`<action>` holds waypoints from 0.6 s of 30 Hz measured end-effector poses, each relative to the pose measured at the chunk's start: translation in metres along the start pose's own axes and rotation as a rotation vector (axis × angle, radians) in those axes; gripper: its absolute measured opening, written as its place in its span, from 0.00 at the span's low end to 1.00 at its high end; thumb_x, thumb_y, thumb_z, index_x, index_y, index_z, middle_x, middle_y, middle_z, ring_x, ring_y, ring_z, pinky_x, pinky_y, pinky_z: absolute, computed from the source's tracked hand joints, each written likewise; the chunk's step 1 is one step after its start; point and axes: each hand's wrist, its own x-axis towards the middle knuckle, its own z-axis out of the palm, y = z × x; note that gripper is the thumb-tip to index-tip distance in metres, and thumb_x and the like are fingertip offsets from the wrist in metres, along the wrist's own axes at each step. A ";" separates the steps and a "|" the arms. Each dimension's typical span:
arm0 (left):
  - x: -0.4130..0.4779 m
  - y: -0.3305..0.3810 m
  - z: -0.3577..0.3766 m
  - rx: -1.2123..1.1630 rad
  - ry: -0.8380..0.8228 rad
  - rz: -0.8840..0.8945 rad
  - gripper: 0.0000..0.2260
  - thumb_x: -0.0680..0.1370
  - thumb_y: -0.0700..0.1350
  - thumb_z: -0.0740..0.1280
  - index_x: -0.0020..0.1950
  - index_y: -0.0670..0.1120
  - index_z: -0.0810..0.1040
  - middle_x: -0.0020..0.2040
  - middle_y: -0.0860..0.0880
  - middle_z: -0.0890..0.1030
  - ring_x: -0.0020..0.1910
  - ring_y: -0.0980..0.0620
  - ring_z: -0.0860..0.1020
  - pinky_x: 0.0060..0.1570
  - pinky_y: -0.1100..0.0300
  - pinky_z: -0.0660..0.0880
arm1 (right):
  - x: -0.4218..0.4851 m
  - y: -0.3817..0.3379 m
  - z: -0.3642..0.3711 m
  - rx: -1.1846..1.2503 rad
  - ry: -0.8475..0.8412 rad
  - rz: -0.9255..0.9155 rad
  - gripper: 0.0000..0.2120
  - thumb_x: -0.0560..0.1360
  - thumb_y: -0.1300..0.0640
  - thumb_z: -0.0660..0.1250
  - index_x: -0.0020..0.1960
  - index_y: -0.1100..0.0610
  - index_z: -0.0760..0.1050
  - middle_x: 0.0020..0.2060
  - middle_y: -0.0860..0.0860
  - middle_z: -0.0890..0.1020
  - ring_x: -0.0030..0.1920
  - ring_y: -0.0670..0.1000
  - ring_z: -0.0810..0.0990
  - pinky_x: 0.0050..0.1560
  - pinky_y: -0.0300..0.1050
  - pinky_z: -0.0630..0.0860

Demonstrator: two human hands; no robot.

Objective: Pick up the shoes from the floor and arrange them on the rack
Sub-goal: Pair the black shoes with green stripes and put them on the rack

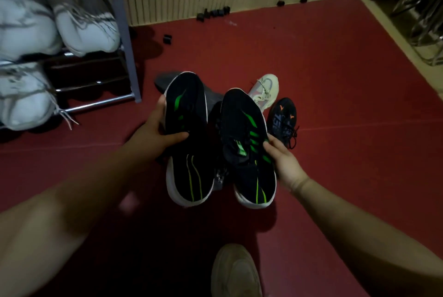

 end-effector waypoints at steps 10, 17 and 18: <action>-0.026 0.003 -0.050 -0.142 0.207 0.037 0.36 0.72 0.28 0.67 0.74 0.48 0.58 0.63 0.52 0.75 0.52 0.68 0.77 0.49 0.72 0.73 | 0.014 -0.006 0.089 0.020 -0.310 -0.020 0.22 0.82 0.58 0.55 0.75 0.49 0.60 0.67 0.50 0.74 0.64 0.51 0.75 0.65 0.47 0.70; -0.072 -0.013 -0.091 -0.337 0.338 -0.026 0.39 0.72 0.25 0.65 0.74 0.56 0.58 0.58 0.56 0.79 0.55 0.59 0.78 0.50 0.68 0.75 | 0.007 0.005 0.145 -0.061 -0.537 -0.006 0.20 0.82 0.58 0.55 0.72 0.46 0.65 0.65 0.49 0.76 0.64 0.52 0.75 0.67 0.55 0.68; -0.080 -0.015 -0.097 -0.329 0.357 -0.032 0.39 0.71 0.26 0.67 0.73 0.57 0.58 0.57 0.57 0.80 0.56 0.57 0.78 0.51 0.68 0.75 | 0.004 0.005 0.152 -0.070 -0.556 0.001 0.19 0.82 0.59 0.54 0.70 0.45 0.67 0.65 0.49 0.77 0.63 0.51 0.76 0.66 0.53 0.69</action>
